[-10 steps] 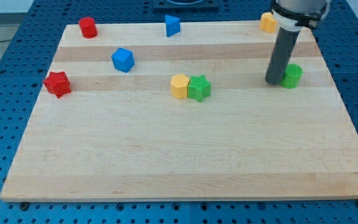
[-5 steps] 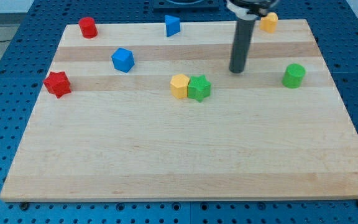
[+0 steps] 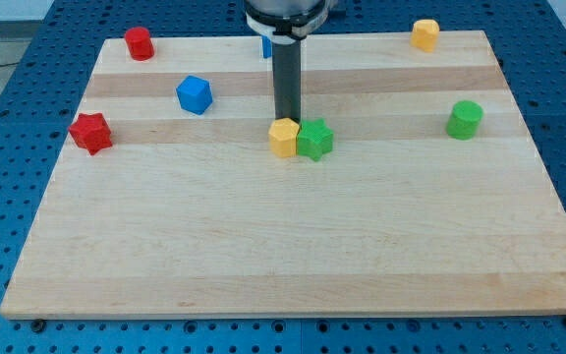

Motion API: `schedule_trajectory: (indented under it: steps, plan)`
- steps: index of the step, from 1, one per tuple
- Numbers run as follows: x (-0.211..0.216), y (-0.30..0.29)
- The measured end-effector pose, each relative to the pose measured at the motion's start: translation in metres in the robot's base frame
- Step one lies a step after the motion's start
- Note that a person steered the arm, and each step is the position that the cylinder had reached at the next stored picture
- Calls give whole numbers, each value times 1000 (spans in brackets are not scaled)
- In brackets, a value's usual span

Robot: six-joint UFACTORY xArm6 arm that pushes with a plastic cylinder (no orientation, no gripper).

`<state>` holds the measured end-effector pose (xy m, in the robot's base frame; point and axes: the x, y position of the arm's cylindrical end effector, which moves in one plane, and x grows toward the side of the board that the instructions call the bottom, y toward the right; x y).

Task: Move the yellow hexagon bottom left to the board

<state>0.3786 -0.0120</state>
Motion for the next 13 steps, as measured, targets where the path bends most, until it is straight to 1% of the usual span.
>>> schedule_trajectory:
  steps: [2,4,6,11,12,13]
  plan:
    - [51,2]
    - [106,24]
    - [125,12]
    - [134,-115]
    - [144,-135]
    - [161,-136]
